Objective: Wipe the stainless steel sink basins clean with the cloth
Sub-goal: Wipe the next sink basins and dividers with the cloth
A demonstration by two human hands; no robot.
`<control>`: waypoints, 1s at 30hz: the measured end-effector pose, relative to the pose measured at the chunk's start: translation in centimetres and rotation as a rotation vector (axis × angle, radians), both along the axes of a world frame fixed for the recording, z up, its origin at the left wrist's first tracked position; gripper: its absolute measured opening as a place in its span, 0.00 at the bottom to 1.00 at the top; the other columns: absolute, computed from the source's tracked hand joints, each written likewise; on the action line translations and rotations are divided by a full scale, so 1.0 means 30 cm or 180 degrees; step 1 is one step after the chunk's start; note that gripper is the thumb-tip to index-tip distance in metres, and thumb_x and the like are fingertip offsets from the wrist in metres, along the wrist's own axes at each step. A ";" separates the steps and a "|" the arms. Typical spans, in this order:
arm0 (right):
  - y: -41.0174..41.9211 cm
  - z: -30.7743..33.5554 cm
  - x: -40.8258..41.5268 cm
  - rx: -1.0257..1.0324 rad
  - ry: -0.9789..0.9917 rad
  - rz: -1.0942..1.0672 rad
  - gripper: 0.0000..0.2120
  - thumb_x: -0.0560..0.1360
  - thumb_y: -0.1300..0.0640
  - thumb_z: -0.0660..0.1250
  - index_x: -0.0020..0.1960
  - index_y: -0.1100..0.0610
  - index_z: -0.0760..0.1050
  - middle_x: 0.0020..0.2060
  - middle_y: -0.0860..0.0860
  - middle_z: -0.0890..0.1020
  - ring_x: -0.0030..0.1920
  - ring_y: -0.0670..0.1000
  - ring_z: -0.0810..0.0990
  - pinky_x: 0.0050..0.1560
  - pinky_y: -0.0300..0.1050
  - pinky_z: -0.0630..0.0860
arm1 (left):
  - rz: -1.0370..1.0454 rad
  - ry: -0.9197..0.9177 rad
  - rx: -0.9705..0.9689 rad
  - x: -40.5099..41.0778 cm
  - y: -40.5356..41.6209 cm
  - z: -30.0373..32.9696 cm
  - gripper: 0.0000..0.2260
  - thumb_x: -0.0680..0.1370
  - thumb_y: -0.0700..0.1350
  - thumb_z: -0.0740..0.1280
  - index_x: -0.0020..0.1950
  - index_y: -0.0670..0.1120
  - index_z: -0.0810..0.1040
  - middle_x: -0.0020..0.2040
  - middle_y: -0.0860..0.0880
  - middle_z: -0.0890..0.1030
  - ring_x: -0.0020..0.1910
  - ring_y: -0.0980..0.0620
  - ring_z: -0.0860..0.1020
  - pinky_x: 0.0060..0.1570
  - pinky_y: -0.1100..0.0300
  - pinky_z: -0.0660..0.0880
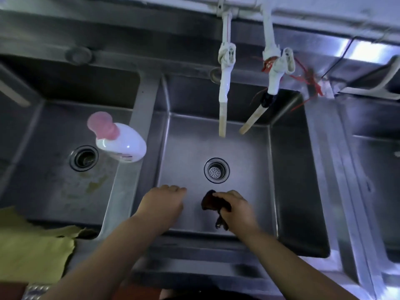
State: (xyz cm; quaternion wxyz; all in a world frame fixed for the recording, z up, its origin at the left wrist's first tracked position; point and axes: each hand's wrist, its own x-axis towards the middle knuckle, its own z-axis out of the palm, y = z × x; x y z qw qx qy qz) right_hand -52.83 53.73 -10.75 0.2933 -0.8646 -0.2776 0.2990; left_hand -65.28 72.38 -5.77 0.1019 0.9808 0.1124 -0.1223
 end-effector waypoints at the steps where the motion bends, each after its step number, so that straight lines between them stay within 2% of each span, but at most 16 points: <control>1: 0.015 0.036 -0.025 0.0172 -0.0029 0.0042 0.24 0.70 0.72 0.64 0.61 0.52 0.78 0.49 0.46 0.75 0.44 0.47 0.77 0.52 0.37 0.76 | 0.0111 -0.0177 -0.0088 -0.015 -0.010 0.031 0.06 0.64 0.45 0.68 0.39 0.46 0.77 0.32 0.50 0.78 0.28 0.48 0.78 0.21 0.60 0.72; 2: 0.025 0.067 -0.046 0.0347 -0.0018 0.0068 0.24 0.70 0.72 0.64 0.61 0.52 0.79 0.49 0.46 0.76 0.45 0.48 0.78 0.52 0.37 0.76 | 0.0295 -0.0294 -0.0174 -0.022 -0.023 0.066 0.07 0.69 0.45 0.64 0.45 0.45 0.76 0.37 0.50 0.79 0.34 0.47 0.79 0.26 0.57 0.73; 4: 0.045 0.121 -0.079 0.0659 0.0039 0.0126 0.24 0.71 0.72 0.65 0.61 0.52 0.79 0.49 0.46 0.76 0.45 0.48 0.79 0.51 0.43 0.78 | 0.0702 -0.0115 -0.0366 -0.035 -0.049 0.134 0.08 0.78 0.46 0.59 0.54 0.45 0.70 0.47 0.48 0.77 0.48 0.45 0.77 0.39 0.55 0.70; 5: 0.053 0.144 -0.093 0.0780 0.0007 0.0156 0.23 0.71 0.72 0.66 0.61 0.51 0.79 0.49 0.45 0.77 0.45 0.48 0.79 0.50 0.44 0.79 | 0.0891 -0.0020 -0.0550 -0.042 -0.064 0.167 0.08 0.79 0.48 0.58 0.55 0.46 0.69 0.49 0.47 0.77 0.49 0.45 0.75 0.41 0.54 0.69; 8: 0.080 0.200 -0.139 0.1097 -0.0132 0.0315 0.24 0.71 0.71 0.68 0.61 0.50 0.78 0.48 0.46 0.78 0.44 0.48 0.80 0.48 0.47 0.79 | 0.1465 -0.0294 -0.0927 -0.077 -0.104 0.231 0.06 0.79 0.50 0.58 0.52 0.49 0.69 0.45 0.50 0.77 0.43 0.48 0.74 0.41 0.54 0.71; 11: 0.125 0.263 -0.204 0.1343 -0.0346 0.0703 0.22 0.71 0.68 0.68 0.61 0.50 0.79 0.49 0.47 0.80 0.47 0.45 0.79 0.50 0.44 0.77 | 0.2019 -0.0499 -0.0995 -0.152 -0.130 0.276 0.14 0.78 0.51 0.60 0.63 0.52 0.72 0.55 0.51 0.79 0.53 0.49 0.76 0.48 0.55 0.73; 13: 0.154 0.301 -0.255 0.1441 -0.0364 0.0908 0.22 0.71 0.67 0.67 0.62 0.50 0.78 0.50 0.46 0.80 0.49 0.45 0.79 0.51 0.43 0.77 | 0.2501 -0.0661 -0.0986 -0.223 -0.139 0.321 0.16 0.78 0.52 0.62 0.66 0.52 0.70 0.56 0.52 0.79 0.54 0.49 0.77 0.47 0.56 0.72; 15: 0.188 0.348 -0.319 0.1474 -0.0358 0.1122 0.22 0.71 0.65 0.65 0.63 0.49 0.76 0.53 0.46 0.79 0.53 0.47 0.77 0.53 0.40 0.75 | 0.3062 -0.0875 -0.1192 -0.300 -0.134 0.355 0.16 0.78 0.54 0.64 0.63 0.51 0.70 0.53 0.52 0.78 0.49 0.51 0.77 0.43 0.58 0.70; 17: 0.225 0.400 -0.391 0.1500 -0.0369 0.1381 0.22 0.71 0.61 0.63 0.64 0.50 0.75 0.55 0.47 0.79 0.56 0.47 0.75 0.55 0.30 0.68 | 0.3593 -0.1066 -0.1432 -0.382 -0.112 0.385 0.15 0.76 0.56 0.66 0.57 0.49 0.72 0.48 0.52 0.78 0.45 0.52 0.76 0.42 0.56 0.72; 19: 0.273 0.450 -0.466 0.1520 -0.0419 0.1670 0.23 0.71 0.60 0.62 0.65 0.52 0.74 0.58 0.49 0.78 0.58 0.47 0.74 0.55 0.25 0.63 | 0.3762 -0.1002 -0.1300 -0.469 -0.077 0.408 0.15 0.75 0.58 0.65 0.48 0.47 0.74 0.43 0.51 0.79 0.41 0.51 0.77 0.41 0.54 0.73; 21: 0.321 0.490 -0.541 0.1570 -0.0516 0.1946 0.25 0.70 0.62 0.62 0.66 0.53 0.73 0.59 0.51 0.78 0.59 0.48 0.73 0.56 0.30 0.66 | 0.3702 -0.0867 -0.1145 -0.555 -0.049 0.439 0.16 0.75 0.60 0.64 0.42 0.47 0.75 0.37 0.49 0.79 0.37 0.50 0.78 0.37 0.53 0.73; 24: 0.409 0.532 -0.653 0.1666 -0.0693 0.2216 0.25 0.70 0.61 0.60 0.67 0.54 0.73 0.58 0.52 0.78 0.59 0.49 0.72 0.56 0.37 0.67 | 0.3687 -0.1218 -0.1187 -0.683 0.007 0.490 0.12 0.76 0.54 0.65 0.36 0.51 0.74 0.33 0.51 0.77 0.35 0.50 0.77 0.35 0.55 0.71; 26: 0.479 0.544 -0.738 0.1683 -0.0821 0.2295 0.26 0.70 0.60 0.60 0.68 0.55 0.71 0.58 0.54 0.78 0.58 0.49 0.71 0.56 0.39 0.68 | 0.3649 -0.1570 -0.1093 -0.773 0.051 0.529 0.10 0.76 0.50 0.67 0.35 0.53 0.71 0.33 0.54 0.76 0.35 0.54 0.75 0.33 0.58 0.69; 28: 0.558 0.553 -0.829 0.1749 -0.0989 0.2307 0.27 0.71 0.63 0.61 0.70 0.58 0.69 0.59 0.56 0.78 0.59 0.52 0.72 0.56 0.46 0.72 | 0.3551 -0.1736 -0.0935 -0.870 0.111 0.565 0.13 0.76 0.49 0.68 0.34 0.54 0.68 0.32 0.55 0.73 0.32 0.57 0.72 0.31 0.60 0.64; 30: 0.638 0.585 -0.933 0.1745 -0.0954 0.2313 0.31 0.71 0.65 0.63 0.73 0.59 0.63 0.63 0.58 0.74 0.62 0.54 0.70 0.57 0.49 0.73 | 0.3447 -0.1743 -0.0867 -0.971 0.183 0.597 0.11 0.76 0.48 0.67 0.35 0.52 0.68 0.33 0.55 0.73 0.33 0.55 0.72 0.31 0.59 0.64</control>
